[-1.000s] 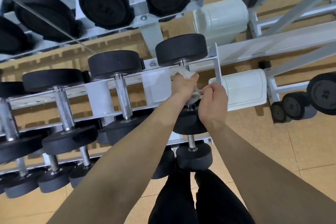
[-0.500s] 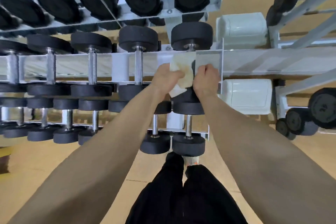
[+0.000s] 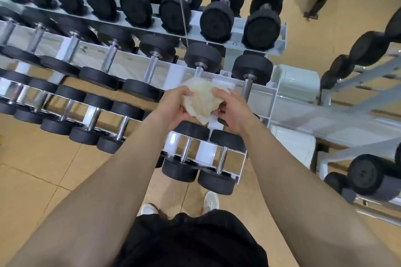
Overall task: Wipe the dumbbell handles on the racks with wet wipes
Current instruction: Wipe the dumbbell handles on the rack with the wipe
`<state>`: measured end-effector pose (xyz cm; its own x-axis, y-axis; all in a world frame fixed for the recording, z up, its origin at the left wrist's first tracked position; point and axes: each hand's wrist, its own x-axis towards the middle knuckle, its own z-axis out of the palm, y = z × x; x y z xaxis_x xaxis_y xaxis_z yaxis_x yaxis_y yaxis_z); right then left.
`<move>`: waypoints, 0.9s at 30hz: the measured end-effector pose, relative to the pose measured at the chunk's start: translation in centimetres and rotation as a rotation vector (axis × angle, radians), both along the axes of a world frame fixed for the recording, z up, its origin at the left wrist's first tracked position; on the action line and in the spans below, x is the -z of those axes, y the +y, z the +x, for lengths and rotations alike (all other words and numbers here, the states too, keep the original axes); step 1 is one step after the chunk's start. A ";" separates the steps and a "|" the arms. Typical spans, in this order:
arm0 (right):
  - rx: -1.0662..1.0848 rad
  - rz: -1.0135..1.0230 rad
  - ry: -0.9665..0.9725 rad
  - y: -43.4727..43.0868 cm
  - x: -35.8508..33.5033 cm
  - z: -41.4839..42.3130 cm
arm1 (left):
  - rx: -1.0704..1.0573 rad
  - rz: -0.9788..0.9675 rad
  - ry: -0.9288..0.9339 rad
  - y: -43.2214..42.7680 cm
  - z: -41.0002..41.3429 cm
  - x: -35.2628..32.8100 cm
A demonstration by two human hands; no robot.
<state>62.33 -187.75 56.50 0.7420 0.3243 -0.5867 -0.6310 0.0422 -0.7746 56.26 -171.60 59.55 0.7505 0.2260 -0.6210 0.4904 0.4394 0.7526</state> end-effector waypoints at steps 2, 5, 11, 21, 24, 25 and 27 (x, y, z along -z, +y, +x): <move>-0.020 0.006 -0.032 2.0 -1.3 -0.6 | -0.078 -0.040 0.008 2.4 -1.8 -0.3; -0.073 0.002 -0.037 5.9 -2.6 -2.1 | -0.144 -0.050 0.009 6.2 -4.7 -0.8; -0.266 -0.118 -0.159 17.5 -3.7 -7.5 | -0.223 0.154 0.057 16.0 -11.9 -0.6; -0.634 -0.423 -0.346 39.5 -0.5 -19.2 | -0.299 0.399 0.169 34.6 -29.4 0.6; -0.695 -0.398 -0.305 45.2 -0.9 -23.7 | -0.403 0.374 0.179 39.2 -35.1 1.3; -0.704 -0.385 -0.283 47.0 -1.0 -25.0 | -0.451 0.363 0.190 40.6 -36.6 1.3; -0.739 -0.372 -0.245 50.6 -0.7 -27.2 | -0.554 0.330 0.200 43.5 -38.9 1.5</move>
<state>35.17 -137.18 57.24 0.5362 0.5923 -0.6014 -0.2096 -0.5968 -0.7746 17.36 -128.14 58.00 0.3468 0.7461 -0.5684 0.4023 0.4291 0.8087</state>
